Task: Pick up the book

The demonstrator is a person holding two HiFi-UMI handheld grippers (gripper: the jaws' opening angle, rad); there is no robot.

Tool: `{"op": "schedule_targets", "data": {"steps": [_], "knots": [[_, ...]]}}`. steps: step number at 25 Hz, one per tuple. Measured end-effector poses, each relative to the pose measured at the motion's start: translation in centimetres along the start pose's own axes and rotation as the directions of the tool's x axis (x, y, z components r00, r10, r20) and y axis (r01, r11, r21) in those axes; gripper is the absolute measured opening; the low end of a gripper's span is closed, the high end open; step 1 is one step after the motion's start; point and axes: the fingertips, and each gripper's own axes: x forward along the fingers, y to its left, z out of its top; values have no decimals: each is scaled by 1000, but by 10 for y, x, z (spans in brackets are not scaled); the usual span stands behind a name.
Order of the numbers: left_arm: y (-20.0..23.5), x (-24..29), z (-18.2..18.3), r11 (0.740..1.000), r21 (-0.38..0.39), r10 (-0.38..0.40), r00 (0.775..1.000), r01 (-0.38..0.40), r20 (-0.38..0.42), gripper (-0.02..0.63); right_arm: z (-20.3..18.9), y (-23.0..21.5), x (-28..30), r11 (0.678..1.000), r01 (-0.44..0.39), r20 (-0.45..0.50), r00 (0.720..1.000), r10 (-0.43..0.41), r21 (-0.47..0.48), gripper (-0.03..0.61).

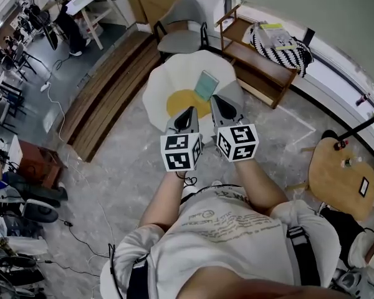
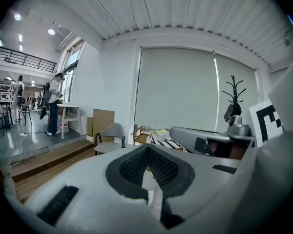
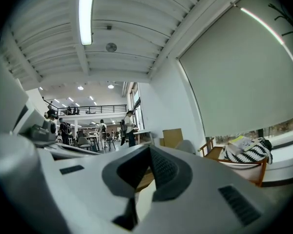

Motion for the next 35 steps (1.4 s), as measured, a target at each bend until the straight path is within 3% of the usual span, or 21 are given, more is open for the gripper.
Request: {"op": "schedule_targets", "data": {"steps": [14, 35], "knots": [[-23, 39, -10, 1000, 8, -19, 999, 19, -51, 20, -15, -43, 5, 999, 23, -28, 999, -23, 23, 26], [20, 120, 31, 999, -4, -47, 999, 47, 6, 20, 2, -79, 86, 999, 34, -34, 999, -36, -35, 27]]}}
